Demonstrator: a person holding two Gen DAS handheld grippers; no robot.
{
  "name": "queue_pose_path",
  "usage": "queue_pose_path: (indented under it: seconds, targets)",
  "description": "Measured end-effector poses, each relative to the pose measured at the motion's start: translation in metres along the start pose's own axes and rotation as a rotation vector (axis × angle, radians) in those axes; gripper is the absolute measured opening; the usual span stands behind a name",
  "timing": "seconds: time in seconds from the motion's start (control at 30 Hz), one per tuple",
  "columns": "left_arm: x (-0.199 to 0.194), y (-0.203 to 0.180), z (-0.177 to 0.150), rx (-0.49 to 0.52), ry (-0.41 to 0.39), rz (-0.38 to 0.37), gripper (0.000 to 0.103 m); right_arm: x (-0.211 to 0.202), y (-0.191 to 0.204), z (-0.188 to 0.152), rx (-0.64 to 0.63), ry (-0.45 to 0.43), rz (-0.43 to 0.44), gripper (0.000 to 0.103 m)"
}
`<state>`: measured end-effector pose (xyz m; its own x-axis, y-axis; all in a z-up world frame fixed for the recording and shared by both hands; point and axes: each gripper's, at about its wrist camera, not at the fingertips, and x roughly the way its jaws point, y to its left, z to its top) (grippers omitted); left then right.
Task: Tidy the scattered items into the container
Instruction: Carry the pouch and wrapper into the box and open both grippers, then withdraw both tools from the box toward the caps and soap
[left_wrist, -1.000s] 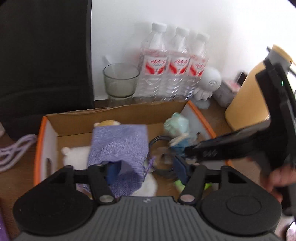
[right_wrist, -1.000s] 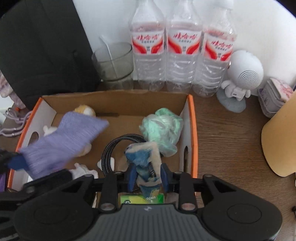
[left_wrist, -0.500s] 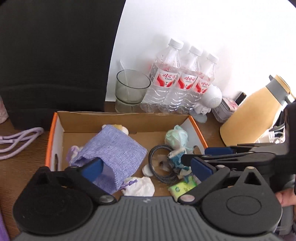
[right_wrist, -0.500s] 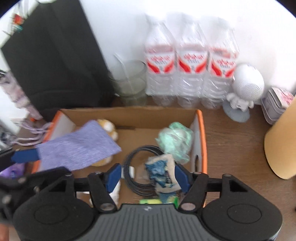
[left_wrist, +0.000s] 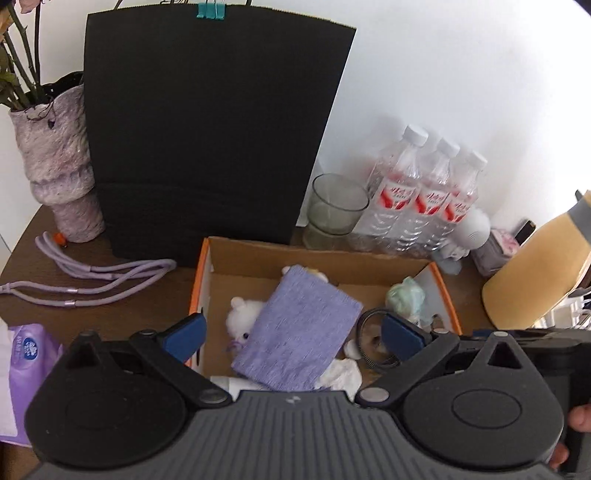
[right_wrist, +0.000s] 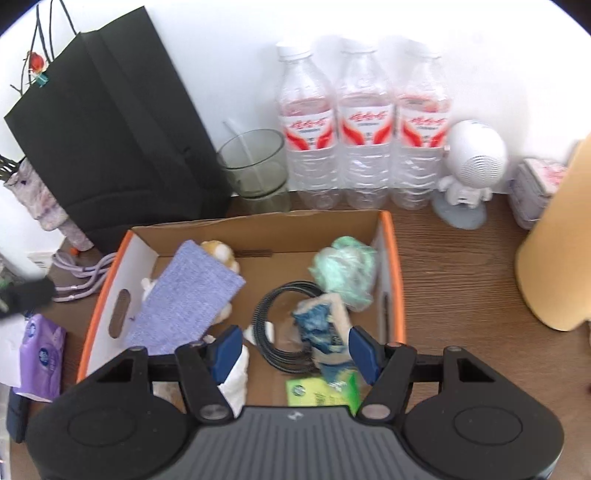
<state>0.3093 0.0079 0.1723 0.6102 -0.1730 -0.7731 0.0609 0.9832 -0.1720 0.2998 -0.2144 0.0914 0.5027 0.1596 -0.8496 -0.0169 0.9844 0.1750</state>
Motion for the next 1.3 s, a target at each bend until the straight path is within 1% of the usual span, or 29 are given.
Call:
queue_pose_path:
  seconds: [0.07, 0.13, 0.23, 0.3, 0.37, 0.43, 0.47, 0.5, 0.53, 0.6, 0.67, 0.73, 0.8, 0.87, 0.93, 1.03, 1.1, 1.17, 1.23, 1.27, 1.3]
  targets:
    - [-0.007, -0.004, -0.007, 0.015, 0.005, 0.035, 0.103, -0.013, -0.001, -0.004, -0.008, -0.003, -0.021, 0.063]
    - [-0.022, -0.012, -0.015, 0.061, -0.009, 0.074, 0.103, -0.030, -0.002, -0.010, -0.016, -0.014, -0.041, 0.063]
    - [-0.053, -0.033, -0.029, 0.127, -0.059, 0.185, 0.103, -0.060, 0.001, -0.022, -0.042, -0.047, -0.085, 0.064]
    - [-0.073, -0.045, -0.042, 0.146, -0.101, 0.225, 0.103, -0.081, 0.007, -0.033, -0.066, -0.083, -0.110, 0.068]
    - [-0.093, -0.050, -0.057, 0.140, -0.139, 0.215, 0.103, -0.104, 0.015, -0.049, -0.092, -0.145, -0.110, 0.070]
    - [-0.114, -0.054, -0.075, 0.131, -0.196, 0.205, 0.103, -0.126, 0.024, -0.069, -0.117, -0.226, -0.081, 0.071]
    - [-0.123, -0.056, -0.085, 0.138, -0.231, 0.204, 0.103, -0.136, 0.029, -0.080, -0.130, -0.273, -0.067, 0.073]
    - [-0.133, -0.059, -0.096, 0.143, -0.274, 0.202, 0.103, -0.145, 0.034, -0.092, -0.145, -0.317, -0.064, 0.076]
    - [-0.142, -0.060, -0.107, 0.151, -0.315, 0.199, 0.103, -0.152, 0.039, -0.104, -0.162, -0.361, -0.070, 0.078]
    - [-0.159, -0.060, -0.130, 0.146, -0.397, 0.185, 0.103, -0.165, 0.046, -0.127, -0.205, -0.444, -0.081, 0.078]
    - [-0.173, -0.059, -0.150, 0.146, -0.470, 0.166, 0.103, -0.174, 0.052, -0.147, -0.239, -0.499, -0.085, 0.078]
    - [-0.184, -0.061, -0.168, 0.147, -0.544, 0.164, 0.103, -0.183, 0.056, -0.166, -0.254, -0.561, -0.070, 0.079]
    - [-0.190, -0.063, -0.185, 0.164, -0.588, 0.169, 0.103, -0.190, 0.058, -0.183, -0.251, -0.620, -0.047, 0.080]
    - [-0.191, -0.063, -0.200, 0.165, -0.601, 0.170, 0.103, -0.192, 0.060, -0.198, -0.241, -0.657, -0.032, 0.082]
    - [-0.188, -0.060, -0.217, 0.155, -0.587, 0.157, 0.103, -0.189, 0.061, -0.215, -0.231, -0.673, -0.036, 0.083]
    - [-0.183, -0.047, -0.262, 0.147, -0.575, 0.136, 0.103, -0.177, 0.054, -0.256, -0.190, -0.675, -0.031, 0.085]
    - [-0.178, -0.036, -0.299, 0.153, -0.556, 0.112, 0.103, -0.166, 0.049, -0.293, -0.166, -0.653, -0.016, 0.085]
    - [-0.168, -0.026, -0.329, 0.152, -0.485, 0.119, 0.103, -0.155, 0.043, -0.328, -0.135, -0.619, -0.001, 0.085]
    - [-0.162, -0.019, -0.349, 0.173, -0.423, 0.127, 0.103, -0.143, 0.037, -0.355, -0.106, -0.557, 0.010, 0.085]
    - [-0.162, -0.015, -0.357, 0.176, -0.415, 0.139, 0.103, -0.139, 0.036, -0.363, -0.104, -0.524, 0.004, 0.085]
    - [-0.164, -0.010, -0.364, 0.167, -0.411, 0.152, 0.103, -0.139, 0.035, -0.372, -0.102, -0.509, -0.012, 0.085]
